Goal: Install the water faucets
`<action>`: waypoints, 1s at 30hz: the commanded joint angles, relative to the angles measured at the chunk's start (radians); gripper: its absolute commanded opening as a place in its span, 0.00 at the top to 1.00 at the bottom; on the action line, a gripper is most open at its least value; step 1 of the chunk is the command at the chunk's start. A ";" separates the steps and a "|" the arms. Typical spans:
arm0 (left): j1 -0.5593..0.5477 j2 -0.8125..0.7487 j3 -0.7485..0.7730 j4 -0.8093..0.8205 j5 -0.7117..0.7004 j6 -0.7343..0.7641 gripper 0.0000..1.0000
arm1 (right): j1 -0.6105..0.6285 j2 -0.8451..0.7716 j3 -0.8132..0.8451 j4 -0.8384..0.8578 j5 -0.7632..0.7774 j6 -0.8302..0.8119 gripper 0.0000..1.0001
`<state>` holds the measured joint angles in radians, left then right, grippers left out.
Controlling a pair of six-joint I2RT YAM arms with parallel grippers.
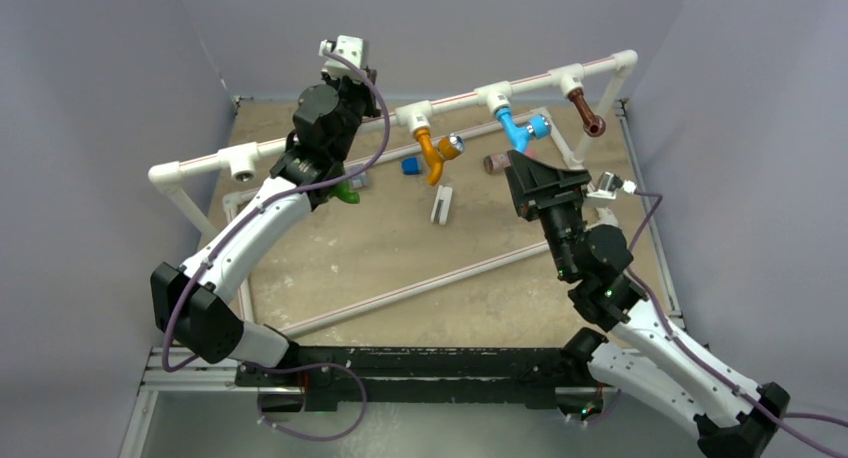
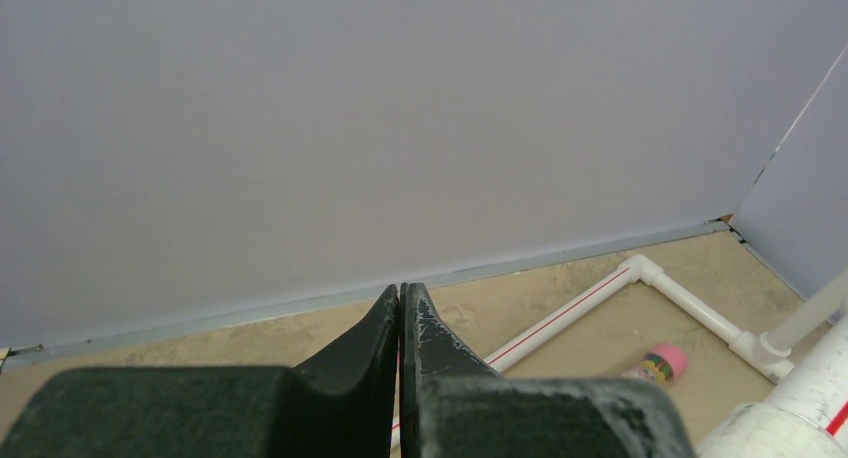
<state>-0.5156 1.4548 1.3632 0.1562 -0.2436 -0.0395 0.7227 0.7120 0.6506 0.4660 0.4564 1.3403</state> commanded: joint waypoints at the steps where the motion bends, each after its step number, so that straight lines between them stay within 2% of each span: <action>1: -0.032 0.109 -0.121 -0.336 0.059 0.035 1.00 | 0.000 -0.044 0.055 -0.140 0.093 -0.224 0.27; 6: -0.031 0.115 -0.121 -0.337 0.057 0.035 1.00 | 0.000 -0.044 0.106 -0.212 0.125 -0.539 0.24; 12: -0.033 0.116 -0.121 -0.339 0.054 0.035 1.00 | 0.000 -0.060 0.116 -0.165 0.142 -1.013 0.22; 18: -0.033 0.116 -0.121 -0.338 0.053 0.035 1.00 | 0.000 -0.079 0.118 -0.168 0.056 -1.527 0.21; 21: -0.033 0.116 -0.121 -0.338 0.053 0.035 1.00 | 0.000 -0.079 0.123 -0.253 -0.065 -1.822 0.18; 25: -0.032 0.116 -0.121 -0.339 0.053 0.035 1.00 | 0.000 -0.077 0.120 -0.352 -0.116 -2.077 0.15; 27: -0.034 0.114 -0.119 -0.338 0.055 0.035 1.00 | 0.000 -0.088 0.100 -0.343 -0.123 -2.197 0.15; 30: -0.033 0.114 -0.120 -0.339 0.056 0.035 1.00 | 0.000 -0.098 0.054 -0.244 -0.082 -2.395 0.13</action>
<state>-0.5156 1.4559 1.3632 0.1570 -0.2440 -0.0395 0.7227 0.6338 0.7315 0.1555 0.3733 -0.6781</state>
